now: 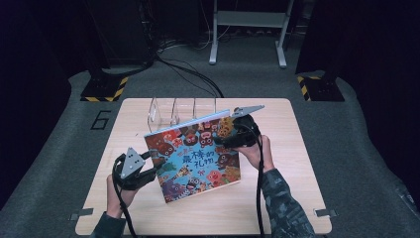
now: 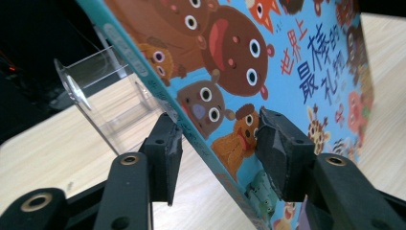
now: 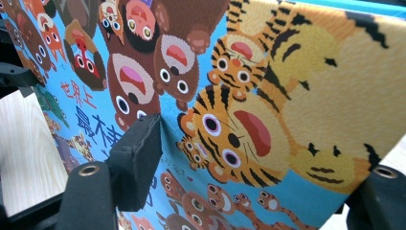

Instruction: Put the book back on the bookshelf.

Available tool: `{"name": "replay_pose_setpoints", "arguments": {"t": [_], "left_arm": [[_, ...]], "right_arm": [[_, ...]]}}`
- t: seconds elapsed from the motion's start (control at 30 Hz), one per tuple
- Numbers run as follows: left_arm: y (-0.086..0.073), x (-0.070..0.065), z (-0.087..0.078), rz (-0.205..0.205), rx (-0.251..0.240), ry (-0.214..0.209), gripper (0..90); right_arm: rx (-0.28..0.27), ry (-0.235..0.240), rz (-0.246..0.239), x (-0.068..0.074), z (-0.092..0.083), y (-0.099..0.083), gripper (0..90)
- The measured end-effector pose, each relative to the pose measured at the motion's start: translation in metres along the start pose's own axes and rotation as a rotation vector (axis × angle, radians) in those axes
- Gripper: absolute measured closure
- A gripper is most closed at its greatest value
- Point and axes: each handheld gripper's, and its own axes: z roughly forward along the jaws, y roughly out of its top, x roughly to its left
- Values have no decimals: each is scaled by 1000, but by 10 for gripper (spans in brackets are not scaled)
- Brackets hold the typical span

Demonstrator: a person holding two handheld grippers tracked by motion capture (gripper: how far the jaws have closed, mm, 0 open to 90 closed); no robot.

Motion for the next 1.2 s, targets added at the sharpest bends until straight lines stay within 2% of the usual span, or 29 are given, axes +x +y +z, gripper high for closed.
{"name": "replay_pose_setpoints", "arguments": {"t": [0.1, 0.13, 0.27, 0.37, 0.5, 0.6, 0.67, 0.9, 1.03, 1.2], "left_arm": [[-2, 5, 2, -20, 7, -13, 533], [-3, 7, 2, -39, 3, -24, 533], [-6, 13, 4, -84, -43, -65, 552], [-5, 12, 4, -68, -61, -53, 558], [-1, 8, 0, -21, -69, -2, 561], [-3, 10, 0, -18, -74, 21, 575], [-6, 15, -1, -67, -93, -16, 593], [-7, 29, 1, -171, -120, -118, 603], [-5, 29, 5, -166, -123, -116, 598], [-3, 27, 5, -157, -114, -97, 592]], "right_arm": [[-5, -11, -9, 3, 1, 0, 310], [-9, -14, -17, 3, 2, 0, 310], [-25, -15, -5, 3, 3, -1, 311], [-32, -12, -5, 2, 1, -2, 312], [-39, -16, 0, 4, -2, -1, 316], [-43, -16, -20, 6, -2, 0, 330], [-39, -4, -18, 7, -2, 0, 342], [-50, 1, -19, 7, -2, -1, 348], [-65, 26, -13, 4, -2, -2, 365], [-57, 17, 2, 5, -1, -2, 358]]}}
